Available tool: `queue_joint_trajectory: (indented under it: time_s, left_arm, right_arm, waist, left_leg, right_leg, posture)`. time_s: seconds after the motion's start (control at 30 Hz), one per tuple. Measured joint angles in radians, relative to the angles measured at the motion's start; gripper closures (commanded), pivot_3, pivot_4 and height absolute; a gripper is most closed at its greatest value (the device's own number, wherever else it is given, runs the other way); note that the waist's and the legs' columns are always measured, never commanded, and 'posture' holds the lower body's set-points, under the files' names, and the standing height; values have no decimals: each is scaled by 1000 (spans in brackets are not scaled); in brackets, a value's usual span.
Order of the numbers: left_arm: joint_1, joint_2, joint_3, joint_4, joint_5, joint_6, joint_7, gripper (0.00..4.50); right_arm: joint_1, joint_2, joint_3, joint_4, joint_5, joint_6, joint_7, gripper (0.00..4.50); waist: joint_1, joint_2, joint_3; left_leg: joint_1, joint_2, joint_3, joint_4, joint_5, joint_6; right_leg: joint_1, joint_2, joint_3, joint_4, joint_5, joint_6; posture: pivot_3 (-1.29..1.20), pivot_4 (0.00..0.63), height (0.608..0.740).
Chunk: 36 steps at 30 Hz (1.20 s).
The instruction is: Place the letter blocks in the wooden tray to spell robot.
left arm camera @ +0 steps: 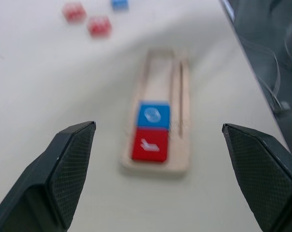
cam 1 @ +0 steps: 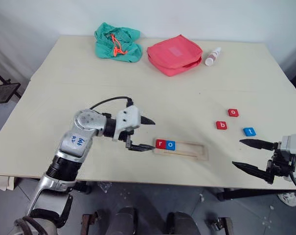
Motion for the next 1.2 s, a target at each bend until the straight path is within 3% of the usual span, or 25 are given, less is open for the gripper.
queue_joint_trajectory:
  time_s: [0.07,0.27,0.5,0.8,1.2]
  left_arm:
    - [0,0,23,45,-35,-39,-18,41]
    - [4,-38,191,267,-159,-266,-80,41]
    - [76,-23,208,337,-187,-406,-146,41]
    - [166,-5,244,368,-229,-472,-215,41]
    - [194,-2,257,387,-242,-477,-227,41]
  right_arm:
    - [16,5,-3,-22,-16,24,-66,0]
    - [19,181,-28,-96,-60,71,-383,0]
    - [3,284,-26,-185,-72,154,-602,0]
    - [78,336,-25,-289,-76,238,-712,0]
    - [85,346,-25,-333,-55,261,-738,0]
  waist:
    - [1,0,0]
    - [-5,0,0]
    - [-5,1,0]
    - [-6,2,-1]
    - [-7,3,-1]
  left_leg:
    - [0,0,0,0,0,0]
    - [0,0,1,-1,0,0]
    - [1,0,0,-1,0,0]
    - [2,0,1,-1,0,0]
    - [3,0,2,-2,0,0]
  right_leg:
    - [0,0,0,0,0,0]
    - [-2,0,0,2,0,0]
    - [-2,0,1,3,0,0]
    - [-2,0,3,4,0,0]
    - [-2,0,4,4,0,0]
  posture:
    - [0,150,740]
    - [0,150,740]
    - [0,150,740]
    - [0,150,740]
    - [0,150,740]
